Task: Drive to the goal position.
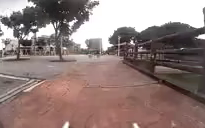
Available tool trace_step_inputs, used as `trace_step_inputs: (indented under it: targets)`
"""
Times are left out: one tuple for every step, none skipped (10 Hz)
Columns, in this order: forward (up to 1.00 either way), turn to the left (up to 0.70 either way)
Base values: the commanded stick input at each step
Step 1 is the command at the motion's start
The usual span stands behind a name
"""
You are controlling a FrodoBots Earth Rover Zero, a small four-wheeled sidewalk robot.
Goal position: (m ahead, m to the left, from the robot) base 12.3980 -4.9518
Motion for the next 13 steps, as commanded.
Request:
trace_step_inputs:
  targets:
    - [0.70,0.00]
    - [0.70,0.00]
    - [0.70,0.00]
    - [0.70,0.00]
    - [0.70,0.00]
    - [0.70,0.00]
    - [0.70,0.00]
    - [0.70,0.00]
    - [0.70,0.00]
    - [0.70,0.00]
    - [0.70,0.00]
    - [0.70,0.00]
    - [0.70,0.00]
